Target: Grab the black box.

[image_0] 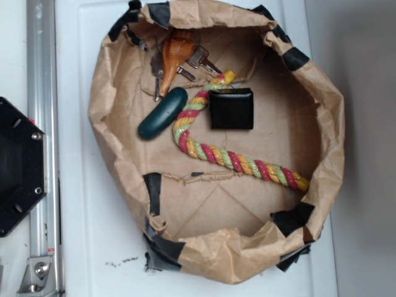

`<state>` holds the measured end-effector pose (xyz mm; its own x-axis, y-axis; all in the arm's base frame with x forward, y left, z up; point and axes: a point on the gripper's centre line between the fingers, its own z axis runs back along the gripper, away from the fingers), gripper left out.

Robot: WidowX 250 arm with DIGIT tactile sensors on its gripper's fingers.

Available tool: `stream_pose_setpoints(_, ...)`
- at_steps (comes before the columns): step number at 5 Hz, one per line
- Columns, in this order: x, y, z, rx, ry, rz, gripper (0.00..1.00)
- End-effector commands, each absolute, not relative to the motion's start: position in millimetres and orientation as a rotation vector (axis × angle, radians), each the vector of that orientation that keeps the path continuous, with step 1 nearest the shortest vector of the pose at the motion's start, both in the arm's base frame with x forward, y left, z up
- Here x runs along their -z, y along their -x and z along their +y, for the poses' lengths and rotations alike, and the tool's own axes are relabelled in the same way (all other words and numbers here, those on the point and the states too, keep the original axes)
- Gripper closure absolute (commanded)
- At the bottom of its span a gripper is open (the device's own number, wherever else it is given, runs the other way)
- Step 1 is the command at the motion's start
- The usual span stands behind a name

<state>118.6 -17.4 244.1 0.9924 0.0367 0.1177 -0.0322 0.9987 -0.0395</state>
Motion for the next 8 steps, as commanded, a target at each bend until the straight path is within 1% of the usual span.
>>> stream_pose_setpoints(1, -244, -119, -17, -0.035, 0.038, -0.119, 0.0)
stream_pose_setpoints(2, -211, -169, -3, -0.064, -0.063, -0.156, 0.0)
stream_pose_setpoints(3, -192, -219, 6, -0.09, -0.065, -0.181, 0.0)
stream_pose_setpoints(4, -140, -269, 13, -0.012, -0.069, -0.15, 0.0)
stream_pose_setpoints(5, -104, -276, 28, 0.019, -0.102, -0.109, 0.0)
stream_pose_setpoints(6, -73, -289, 37, 0.064, -0.144, -0.057, 0.0)
stream_pose_setpoints(7, -54, -275, 33, 0.117, -0.147, 0.014, 0.0)
stream_pose_setpoints(8, -30, -273, 34, 0.096, -0.128, 0.033, 0.0)
